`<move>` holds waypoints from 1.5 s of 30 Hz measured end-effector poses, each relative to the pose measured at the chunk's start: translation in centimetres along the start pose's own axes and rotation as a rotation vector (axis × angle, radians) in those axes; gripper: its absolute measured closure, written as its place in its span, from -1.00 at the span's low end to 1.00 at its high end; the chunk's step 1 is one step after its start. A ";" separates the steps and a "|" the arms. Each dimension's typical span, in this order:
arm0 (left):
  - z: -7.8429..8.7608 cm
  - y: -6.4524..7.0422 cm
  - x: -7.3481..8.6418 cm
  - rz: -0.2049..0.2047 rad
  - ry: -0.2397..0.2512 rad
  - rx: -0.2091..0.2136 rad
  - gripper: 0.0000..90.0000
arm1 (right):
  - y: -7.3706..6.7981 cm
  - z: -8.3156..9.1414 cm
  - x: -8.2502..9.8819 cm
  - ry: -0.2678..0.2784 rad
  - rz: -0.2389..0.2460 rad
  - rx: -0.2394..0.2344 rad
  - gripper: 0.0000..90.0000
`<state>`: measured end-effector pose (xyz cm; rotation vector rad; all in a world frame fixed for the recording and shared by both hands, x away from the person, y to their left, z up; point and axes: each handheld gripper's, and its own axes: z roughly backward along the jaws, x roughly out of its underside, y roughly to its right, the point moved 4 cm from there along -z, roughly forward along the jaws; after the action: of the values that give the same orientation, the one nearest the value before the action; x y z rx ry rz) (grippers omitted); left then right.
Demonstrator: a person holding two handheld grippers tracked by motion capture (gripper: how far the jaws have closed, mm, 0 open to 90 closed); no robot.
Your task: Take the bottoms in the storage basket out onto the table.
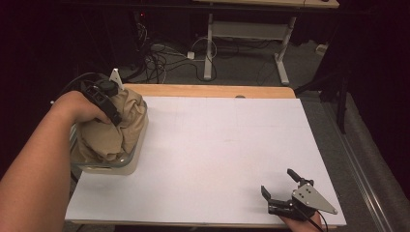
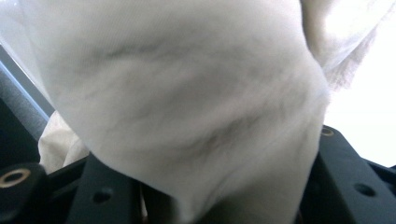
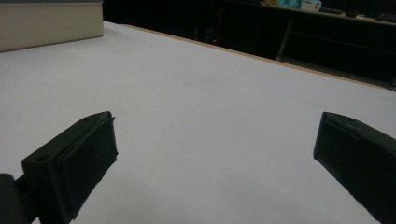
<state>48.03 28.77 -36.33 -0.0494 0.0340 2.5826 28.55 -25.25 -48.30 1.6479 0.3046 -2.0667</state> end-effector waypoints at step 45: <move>6.4 6.9 -2.7 -0.084 0.022 -0.044 0.07 | -0.1 0.0 -0.1 0.004 0.002 0.002 -0.99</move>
<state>46.47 21.70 -29.70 -0.0939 -0.0166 2.4992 28.48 -25.12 -48.26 1.6527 0.3028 -2.0635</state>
